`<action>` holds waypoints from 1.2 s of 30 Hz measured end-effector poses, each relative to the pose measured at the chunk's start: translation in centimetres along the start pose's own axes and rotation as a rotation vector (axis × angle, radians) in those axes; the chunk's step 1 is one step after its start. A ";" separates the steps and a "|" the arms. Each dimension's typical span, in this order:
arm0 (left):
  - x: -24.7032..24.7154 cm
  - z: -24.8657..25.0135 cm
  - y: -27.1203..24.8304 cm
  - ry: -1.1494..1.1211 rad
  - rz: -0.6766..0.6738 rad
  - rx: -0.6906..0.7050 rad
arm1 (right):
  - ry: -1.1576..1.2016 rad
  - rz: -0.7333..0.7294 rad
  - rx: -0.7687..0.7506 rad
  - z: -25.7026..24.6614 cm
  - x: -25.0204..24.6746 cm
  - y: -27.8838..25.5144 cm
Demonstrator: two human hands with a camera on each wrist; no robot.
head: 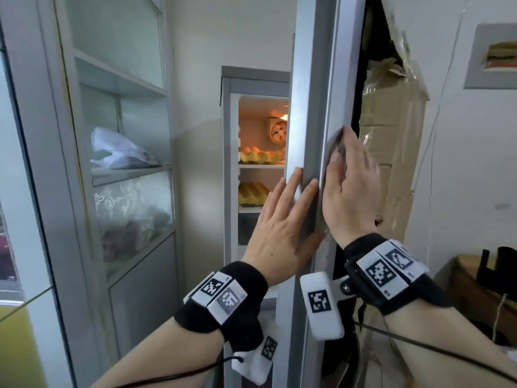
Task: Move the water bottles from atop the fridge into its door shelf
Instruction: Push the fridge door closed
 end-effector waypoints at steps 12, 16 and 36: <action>-1.8 -9.0 -0.1 -0.103 0.069 -0.237 | -0.029 -0.156 -0.066 -0.4 8.7 2.4; -2.2 -12.7 0.0 -0.129 0.114 -0.374 | 0.034 -0.258 -0.090 -0.4 12.3 3.5; -0.2 -21.7 -0.8 -0.526 0.161 -0.744 | -0.134 -0.776 0.033 7.6 23.3 4.8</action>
Point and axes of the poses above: each hand's wrist, its own y-axis towards the middle knuckle, its own x-axis out of the palm, z = x × y, the point moved 10 cm from there along y, towards the middle knuckle, and after that the axes turned 13 degrees about -z, right-handed, at the moved point
